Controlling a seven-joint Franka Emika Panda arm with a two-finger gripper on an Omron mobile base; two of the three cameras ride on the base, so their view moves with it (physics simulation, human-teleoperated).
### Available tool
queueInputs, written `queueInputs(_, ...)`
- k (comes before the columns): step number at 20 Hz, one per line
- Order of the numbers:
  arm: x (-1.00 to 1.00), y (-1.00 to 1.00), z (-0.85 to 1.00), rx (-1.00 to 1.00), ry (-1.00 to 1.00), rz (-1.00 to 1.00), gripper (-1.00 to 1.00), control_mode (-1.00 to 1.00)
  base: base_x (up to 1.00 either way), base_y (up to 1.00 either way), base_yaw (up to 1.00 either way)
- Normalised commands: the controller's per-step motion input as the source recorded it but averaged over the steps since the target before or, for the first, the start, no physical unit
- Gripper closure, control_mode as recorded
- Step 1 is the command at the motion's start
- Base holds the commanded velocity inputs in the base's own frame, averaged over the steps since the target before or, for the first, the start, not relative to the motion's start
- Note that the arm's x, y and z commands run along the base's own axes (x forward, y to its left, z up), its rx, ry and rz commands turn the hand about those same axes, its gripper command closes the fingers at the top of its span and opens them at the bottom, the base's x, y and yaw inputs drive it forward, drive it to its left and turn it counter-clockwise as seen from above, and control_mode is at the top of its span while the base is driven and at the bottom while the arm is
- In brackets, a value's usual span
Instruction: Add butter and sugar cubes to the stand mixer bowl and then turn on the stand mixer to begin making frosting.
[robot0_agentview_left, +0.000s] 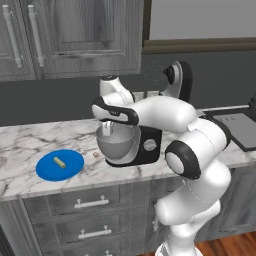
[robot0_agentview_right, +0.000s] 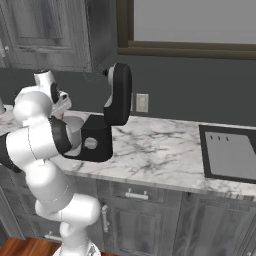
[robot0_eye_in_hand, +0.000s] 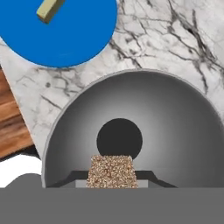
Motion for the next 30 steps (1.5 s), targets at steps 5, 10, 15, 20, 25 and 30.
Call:
queueInputs(5,0.25,-0.13,-0.4,0.0,-0.07,0.0,1.0,-1.0,0.0,0.0,0.0)
queueInputs(10,0.47,0.0,-0.3,0.0,0.02,-0.05,1.0,-1.0,0.0,0.0,0.0)
queueInputs(15,0.5,0.0,-0.33,-0.03,0.03,-0.07,1.0,-1.0,0.0,0.0,0.0)
queueInputs(20,0.28,-0.01,-0.35,-0.05,0.01,-0.07,-1.0,-1.0,0.0,0.0,0.0)
queueInputs(25,-0.21,-0.14,-0.04,0.0,-0.04,-0.03,-1.0,-1.0,0.0,0.0,0.0)
queueInputs(30,-0.71,0.0,0.6,0.0,-0.2,0.0,-1.0,-1.0,0.0,0.0,0.0)
